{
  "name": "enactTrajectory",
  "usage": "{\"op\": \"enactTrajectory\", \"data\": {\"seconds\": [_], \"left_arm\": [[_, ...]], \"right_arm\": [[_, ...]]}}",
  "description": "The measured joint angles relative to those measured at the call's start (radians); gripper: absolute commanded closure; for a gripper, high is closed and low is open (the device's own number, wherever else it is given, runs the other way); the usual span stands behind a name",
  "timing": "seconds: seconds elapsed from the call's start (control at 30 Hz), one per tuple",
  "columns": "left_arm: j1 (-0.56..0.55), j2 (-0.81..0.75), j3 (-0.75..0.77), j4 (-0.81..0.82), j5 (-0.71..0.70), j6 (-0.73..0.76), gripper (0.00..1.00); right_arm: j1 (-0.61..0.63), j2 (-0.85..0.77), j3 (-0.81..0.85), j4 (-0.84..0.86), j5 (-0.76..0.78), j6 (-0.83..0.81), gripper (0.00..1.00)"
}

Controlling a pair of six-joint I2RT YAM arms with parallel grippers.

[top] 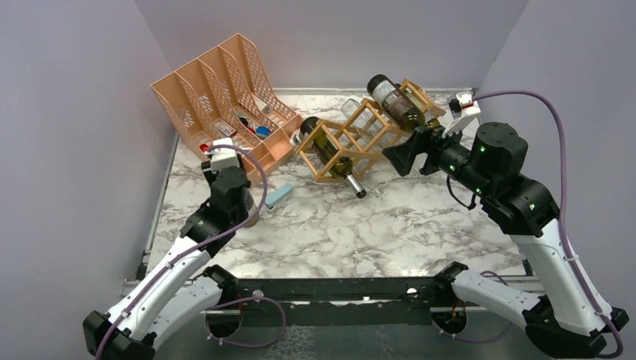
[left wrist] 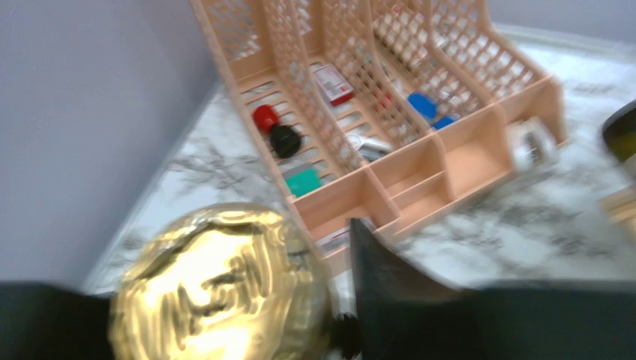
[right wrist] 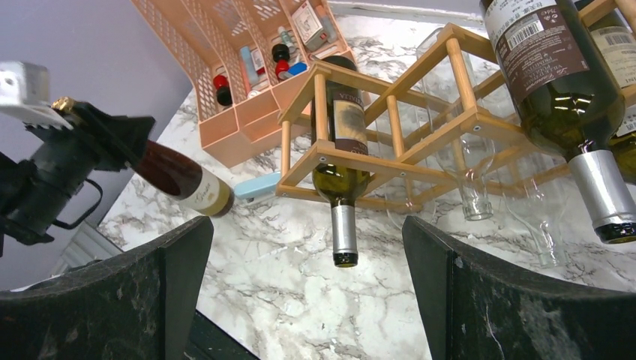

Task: Take the wine bottle off the wine rack

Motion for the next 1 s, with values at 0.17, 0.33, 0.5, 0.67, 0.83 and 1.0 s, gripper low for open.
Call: {"op": "enactTrajectory", "data": {"seconds": [0.17,0.33,0.5,0.67,0.83,1.0], "left_arm": [[0.175,0.019,0.000,0.117,0.022,0.005,1.00],[0.312,0.045,0.000,0.167,0.092,-0.001,1.00],[0.331,0.051,0.000,0.180,0.126,0.012,1.00],[0.370,0.098,0.007,0.235,0.127,0.046,1.00],[0.451,0.167,0.046,0.254,0.151,0.058,1.00],[0.492,0.215,0.071,0.267,0.152,0.095,1.00]], "right_arm": [[0.000,-0.008,-0.003,0.000,0.000,-0.003,0.00],[0.000,-0.013,-0.003,0.000,0.000,-0.016,0.00],[0.000,-0.008,-0.003,0.000,-0.008,-0.024,0.00],[0.000,0.000,-0.003,0.000,-0.015,-0.026,0.00],[0.000,0.003,-0.003,0.000,-0.023,-0.026,0.00],[0.000,0.003,-0.003,0.000,-0.023,-0.027,0.00]]}}
